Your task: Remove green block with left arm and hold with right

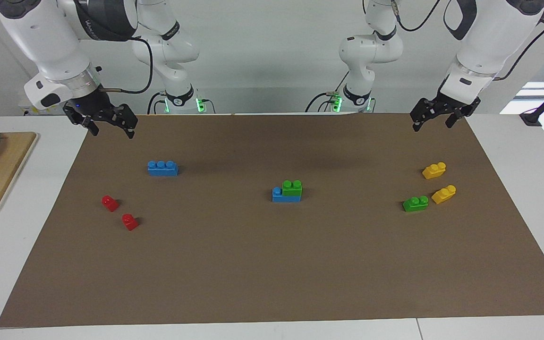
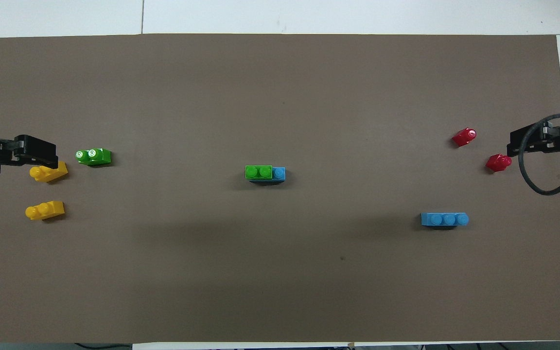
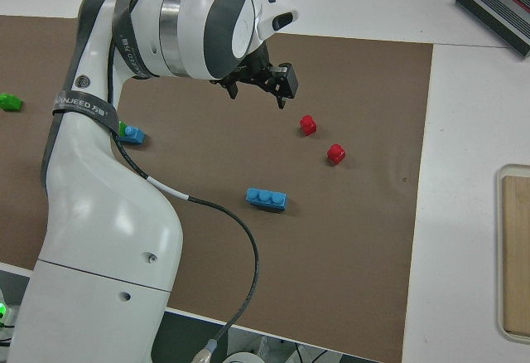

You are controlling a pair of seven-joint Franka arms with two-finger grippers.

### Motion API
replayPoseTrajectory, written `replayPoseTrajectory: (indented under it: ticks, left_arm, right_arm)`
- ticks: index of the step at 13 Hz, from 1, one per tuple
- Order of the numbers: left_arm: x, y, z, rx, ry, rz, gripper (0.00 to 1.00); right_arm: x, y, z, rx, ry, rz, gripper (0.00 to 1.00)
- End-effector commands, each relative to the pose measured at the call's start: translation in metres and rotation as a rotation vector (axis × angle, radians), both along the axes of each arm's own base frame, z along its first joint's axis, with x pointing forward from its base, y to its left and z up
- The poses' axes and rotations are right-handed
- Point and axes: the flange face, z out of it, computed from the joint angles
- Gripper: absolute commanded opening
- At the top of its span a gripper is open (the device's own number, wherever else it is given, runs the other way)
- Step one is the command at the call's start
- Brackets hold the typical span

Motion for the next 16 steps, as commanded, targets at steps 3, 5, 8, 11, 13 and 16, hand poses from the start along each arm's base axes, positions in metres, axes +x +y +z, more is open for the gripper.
replayPoseTrajectory:
  ticks: [3,5,8,11,13,16]
  left_arm:
    - [-0.005,0.001,0.006,-0.007,0.007,0.003,1.00]
    - [-0.005,0.002,0.006,-0.007,0.007,0.004,1.00]
    - [-0.005,0.001,0.006,-0.008,0.006,0.003,1.00]
    - [-0.005,0.002,0.006,-0.007,0.007,0.004,1.00]
    - [-0.005,0.002,0.006,-0.007,0.007,0.004,1.00]
    - [-0.005,0.002,0.006,-0.007,0.007,0.004,1.00]
  right_arm:
    - [-0.006,0.006,0.003,-0.014,-0.005,-0.165,0.99]
    - [-0.006,0.011,-0.001,-0.016,0.003,-0.295,0.97]
    - [-0.008,0.021,-0.011,0.034,0.043,-0.572,0.95]
    - [-0.006,0.033,-0.020,0.116,0.101,-0.882,0.95]
    - [-0.003,0.053,-0.028,0.174,0.146,-0.986,0.95]
    - [0.003,0.074,-0.040,0.223,0.216,-1.125,0.94]
